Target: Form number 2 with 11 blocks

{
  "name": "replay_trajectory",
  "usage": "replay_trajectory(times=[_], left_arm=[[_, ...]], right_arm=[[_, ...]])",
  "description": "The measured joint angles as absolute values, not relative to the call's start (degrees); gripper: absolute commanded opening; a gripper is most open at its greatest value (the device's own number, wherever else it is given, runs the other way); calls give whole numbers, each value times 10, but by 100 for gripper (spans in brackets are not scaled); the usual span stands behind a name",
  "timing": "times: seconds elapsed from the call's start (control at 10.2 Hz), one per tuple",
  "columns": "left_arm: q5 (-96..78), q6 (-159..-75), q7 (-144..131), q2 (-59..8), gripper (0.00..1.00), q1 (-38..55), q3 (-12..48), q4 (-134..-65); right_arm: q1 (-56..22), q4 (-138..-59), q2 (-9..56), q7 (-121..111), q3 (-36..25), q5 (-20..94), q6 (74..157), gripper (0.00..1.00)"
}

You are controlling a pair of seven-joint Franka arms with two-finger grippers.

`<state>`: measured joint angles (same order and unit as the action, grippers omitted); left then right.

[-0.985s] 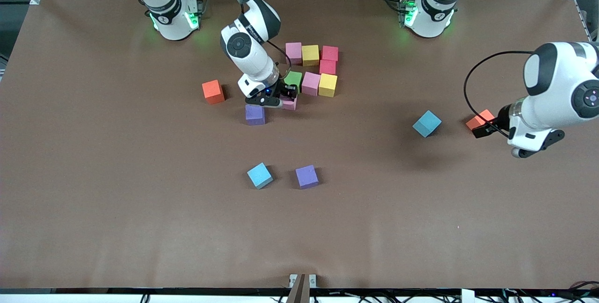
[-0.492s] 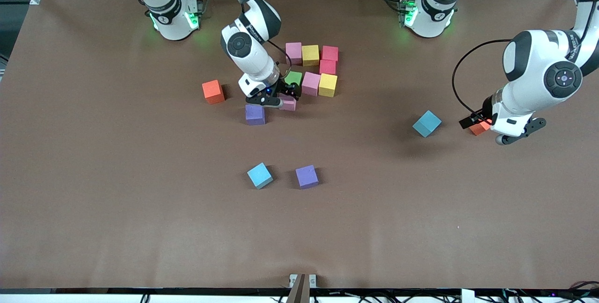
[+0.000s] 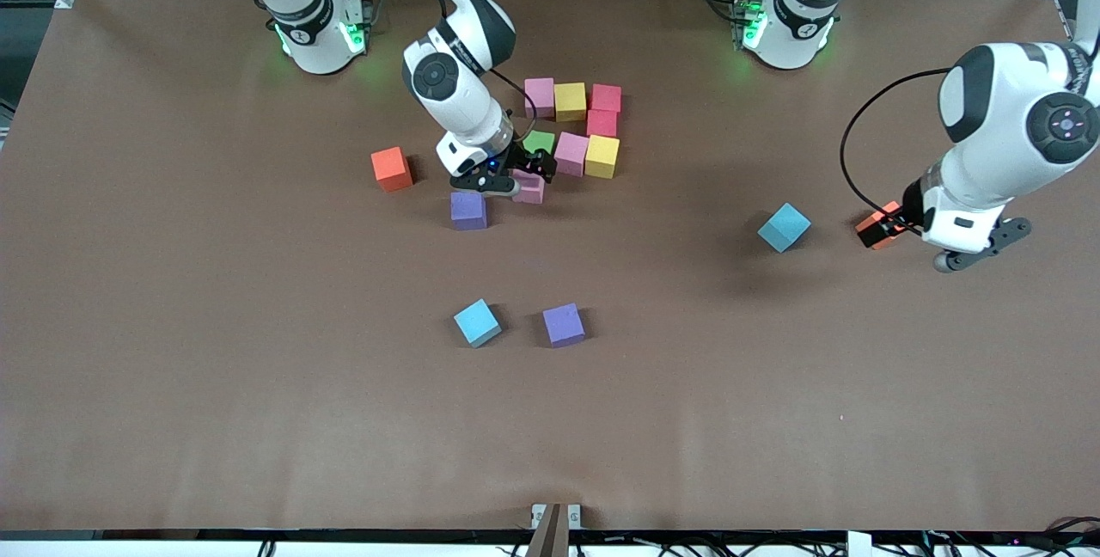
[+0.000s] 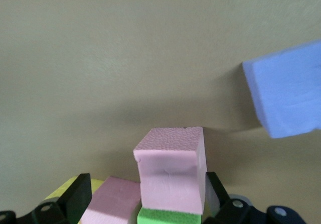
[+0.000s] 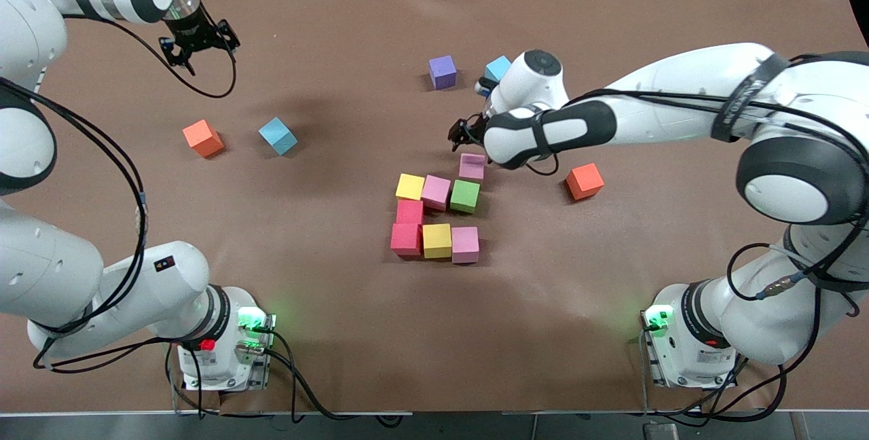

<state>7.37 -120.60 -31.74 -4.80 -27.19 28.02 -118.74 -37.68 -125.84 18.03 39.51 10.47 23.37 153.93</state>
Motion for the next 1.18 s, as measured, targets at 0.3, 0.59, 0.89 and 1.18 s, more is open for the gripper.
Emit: replay_trajectory(times=[0.3, 0.59, 0.89, 1.18], left_arm=[[74, -1206, -317, -50, 100, -277, 277, -1165], [74, -1206, -319, -53, 100, -277, 277, -1162], [74, -1204, -340, -70, 100, -272, 282, -1162], [74, -1197, -367, -79, 100, -269, 307, -1175]], right_arm=[[-306, -1258, 117, 293, 101, 233, 1433, 100], [-268, -1268, 109, 207, 98, 233, 1411, 100], [-261, -1274, 111, 177, 98, 233, 1411, 100], [-250, -1277, 114, 154, 98, 223, 1408, 100]])
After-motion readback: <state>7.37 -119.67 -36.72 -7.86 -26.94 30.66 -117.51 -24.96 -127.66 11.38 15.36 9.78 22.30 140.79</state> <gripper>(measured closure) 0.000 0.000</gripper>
